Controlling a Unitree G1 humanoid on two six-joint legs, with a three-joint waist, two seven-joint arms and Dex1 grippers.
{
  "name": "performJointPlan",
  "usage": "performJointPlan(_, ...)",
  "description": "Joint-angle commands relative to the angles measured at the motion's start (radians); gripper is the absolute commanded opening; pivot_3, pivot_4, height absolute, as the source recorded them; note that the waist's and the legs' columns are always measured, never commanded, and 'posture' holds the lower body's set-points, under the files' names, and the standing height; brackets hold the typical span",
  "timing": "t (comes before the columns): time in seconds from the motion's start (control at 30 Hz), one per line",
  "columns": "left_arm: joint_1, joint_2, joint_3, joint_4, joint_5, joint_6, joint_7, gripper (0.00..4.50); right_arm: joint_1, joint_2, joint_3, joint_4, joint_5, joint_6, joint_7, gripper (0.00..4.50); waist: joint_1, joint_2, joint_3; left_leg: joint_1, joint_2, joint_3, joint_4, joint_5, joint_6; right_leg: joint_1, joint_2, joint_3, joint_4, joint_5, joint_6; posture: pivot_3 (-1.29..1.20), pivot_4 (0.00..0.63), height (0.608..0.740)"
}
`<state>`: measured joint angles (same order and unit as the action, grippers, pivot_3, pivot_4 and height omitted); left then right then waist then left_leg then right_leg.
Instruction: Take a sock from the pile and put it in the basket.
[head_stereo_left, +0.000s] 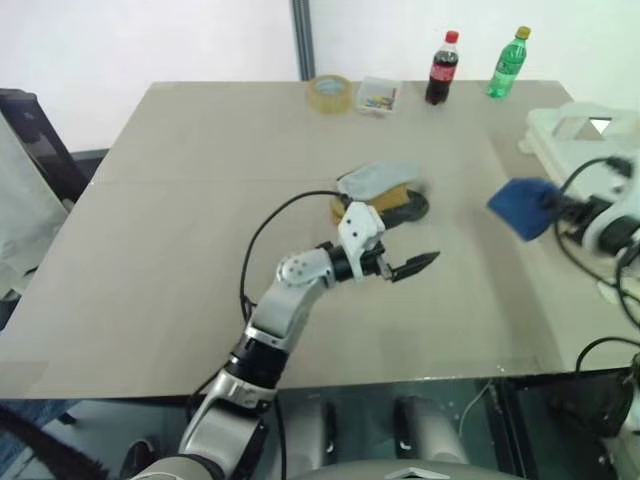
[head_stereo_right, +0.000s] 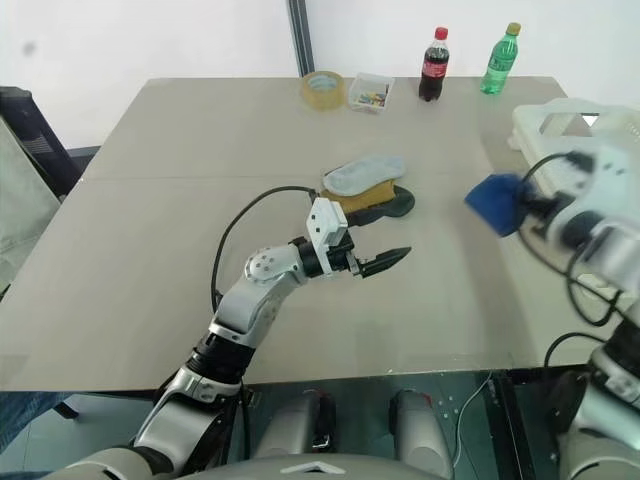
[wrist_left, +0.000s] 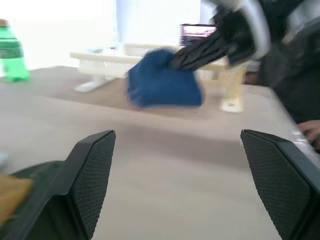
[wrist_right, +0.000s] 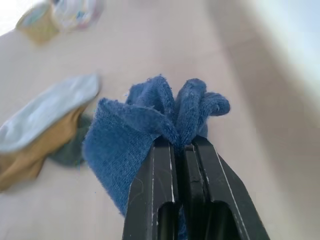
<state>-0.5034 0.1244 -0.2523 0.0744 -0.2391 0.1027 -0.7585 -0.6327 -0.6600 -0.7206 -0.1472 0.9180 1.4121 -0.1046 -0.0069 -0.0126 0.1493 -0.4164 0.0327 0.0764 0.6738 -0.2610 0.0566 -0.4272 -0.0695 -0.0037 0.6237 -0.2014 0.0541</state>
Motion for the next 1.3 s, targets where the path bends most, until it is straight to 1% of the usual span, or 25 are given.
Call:
performJointPlan(0.03, -0.042, -0.046, 0.025, 0.002, -0.017, -0.037, 0.026, 4.3, -0.06, -0.083, -0.051, 0.111, -0.057, -0.043, 0.006, 0.1, 0.0, 0.0, 0.0, 0.0, 0.0, 0.0, 0.0, 0.0, 0.0, 0.0, 0.0, 0.0, 0.0, 0.0, 0.001, 0.0, 0.15, 0.74)
performJointPlan(0.1, -0.06, -0.062, 0.025, 0.025, 0.0, -0.055, 0.035, 4.3, -0.076, -0.132, -0.045, 0.206, -0.098, -0.086, 0.035, 0.1, 0.001, 0.0, 0.0, 0.0, 0.0, 0.0, 0.0, 0.0, 0.0, 0.0, 0.0, 0.0, -0.001, 0.002, 0.003, 0.0, 0.15, 0.74)
performJointPlan(0.17, -0.089, -0.087, 0.024, 0.054, 0.012, -0.068, 0.047, 4.3, -0.118, -0.194, -0.046, 0.378, -0.153, -0.162, 0.062, 0.1, 0.001, 0.0, 0.0, -0.001, -0.001, 0.0, 0.0, 0.0, 0.0, 0.0, 0.0, 0.0, -0.002, 0.002, 0.003, 0.0, 0.15, 0.74)
performJointPlan(0.27, -0.114, -0.109, 0.019, 0.083, 0.019, -0.084, 0.051, 4.3, -0.181, -0.267, -0.002, 0.617, -0.227, -0.286, 0.137, 0.1, 0.001, 0.0, 0.0, -0.001, -0.002, 0.002, 0.0, -0.001, 0.001, 0.0, -0.001, 0.002, -0.002, 0.001, 0.004, 0.0, 0.15, 0.74)
performJointPlan(0.4, -0.131, -0.125, 0.01, 0.106, 0.026, -0.098, 0.042, 4.3, -0.281, -0.316, 0.057, 0.919, -0.329, -0.479, 0.193, 0.1, -0.008, 0.0, 0.0, 0.0, -0.001, 0.004, -0.001, -0.001, 0.001, -0.001, 0.0, 0.003, -0.003, 0.001, 0.004, 0.0, 0.15, 0.74)
performJointPlan(0.5, -0.133, -0.126, 0.002, 0.115, 0.035, -0.108, 0.033, 4.3, -0.343, -0.326, 0.076, 1.092, -0.372, -0.581, 0.221, 0.1, -0.008, 0.0, 0.0, 0.001, -0.001, 0.005, -0.002, -0.001, 0.001, -0.001, 0.0, 0.005, -0.002, 0.001, 0.004, 0.0, 0.15, 0.74)
performJointPlan(0.6, -0.131, -0.126, -0.001, 0.116, 0.038, -0.111, 0.029, 4.3, -0.368, -0.326, 0.112, 1.19, -0.412, -0.624, 0.258, 1.12, -0.006, 0.001, 0.001, 0.0, -0.001, 0.006, -0.002, -0.001, 0.001, -0.002, 0.0, 0.005, -0.002, 0.001, 0.004, 0.0, 0.15, 0.74)
performJointPlan(0.63, -0.13, -0.124, -0.001, 0.116, 0.041, -0.112, 0.026, 4.3, -0.373, -0.326, 0.129, 1.208, -0.427, -0.638, 0.274, 1.64, -0.005, 0.001, 0.001, 0.0, -0.001, 0.006, -0.002, -0.001, 0.001, -0.002, 0.0, 0.006, -0.002, 0.001, 0.004, 0.0, 0.15, 0.74)
performJointPlan(0.67, -0.129, -0.123, -0.001, 0.117, 0.043, -0.114, 0.024, 4.3, -0.374, -0.326, 0.152, 1.218, -0.446, -0.656, 0.3, 2.04, -0.004, 0.001, 0.001, 0.0, -0.001, 0.007, -0.002, -0.001, 0.001, -0.002, 0.0, 0.006, -0.003, 0.001, 0.004, 0.0, 0.15, 0.74)
performJointPlan(0.73, -0.125, -0.12, -0.001, 0.117, 0.046, -0.117, 0.021, 4.3, -0.363, -0.33, 0.224, 1.214, -0.503, -0.701, 0.361, 2.98, -0.004, 0.001, 0.001, 0.0, -0.001, 0.007, -0.002, -0.001, 0.001, -0.002, 0.0, 0.007, -0.003, 0.001, 0.005, 0.0, 0.15, 0.74)
performJointPlan(0.77, -0.123, -0.119, -0.001, 0.117, 0.047, -0.118, 0.02, 4.3, -0.355, -0.333, 0.262, 1.208, -0.534, -0.723, 0.387, 3.37, -0.004, 0.001, 0.001, 0.0, -0.001, 0.008, -0.002, -0.001, 0.002, -0.003, 0.0, 0.007, -0.003, 0.001, 0.005, 0.0, 0.15, 0.74)
performJointPlan(0.8, -0.121, -0.119, 0.0, 0.114, 0.045, -0.115, 0.02, 4.3, -0.336, -0.337, 0.31, 1.185, -0.574, -0.753, 0.419, 3.68, -0.004, 0.001, 0.001, 0.0, -0.001, 0.008, -0.002, -0.001, 0.002, -0.003, 0.0, 0.007, -0.003, 0.001, 0.005, 0.0, 0.15, 0.74)
performJointPlan(0.9, -0.117, -0.12, -0.001, 0.109, 0.047, -0.112, 0.019, 4.3, -0.301, -0.348, 0.384, 1.124, -0.634, -0.804, 0.485, 3.68, -0.003, 0.001, 0.001, 0.0, -0.001, 0.008, -0.002, -0.001, 0.002, -0.003, 0.0, 0.007, -0.003, 0.001, 0.005, 0.0, 0.15, 0.74)
performJointPlan(0.97, -0.116, -0.122, -0.004, 0.105, 0.043, -0.107, 0.012, 4.3, -0.268, -0.36, 0.402, 1.03, -0.639, -0.78, 0.527, 3.68, -0.003, 0.001, 0.001, 0.0, -0.001, 0.008, -0.002, -0.001, 0.002, -0.003, 0.0, 0.007, -0.002, 0.001, 0.006, 0.0, 0.15, 0.74)
performJointPlan(1.03, -0.115, -0.121, -0.007, 0.103, 0.039, -0.103, 0.002, 4.3, -0.207, -0.374, 0.409, 0.89, -0.633, -0.736, 0.566, 3.68, -0.003, 0.001, 0.001, 0.0, -0.001, 0.008, -0.002, -0.001, 0.002, -0.003, 0.0, 0.007, -0.002, 0.001, 0.006, 0.0, 0.15, 0.74)
performJointPlan(1.2, -0.107, -0.119, -0.006, 0.1, 0.022, -0.081, -0.028, 4.3, -0.032, -0.388, 0.328, 0.497, -0.534, -0.574, 0.643, 3.68, -0.002, 0.002, 0.001, 0.0, -0.001, 0.007, -0.002, -0.001, 0.002, -0.004, 0.0, 0.006, -0.001, 0.001, 0.006, 0.0, 0.15, 0.74)
performJointPlan(1.3, -0.098, -0.106, 0.0, 0.082, 0.01, -0.054, -0.045, 4.3, 0.06, -0.392, 0.271, 0.312, -0.458, -0.497, 0.707, 3.68, -0.001, 0.002, 0.001, 0.0, 0.0, 0.007, -0.001, -0.001, 0.002, -0.004, 0.0, 0.006, 0.0, 0.001, 0.006, 0.0, 0.15, 0.74)
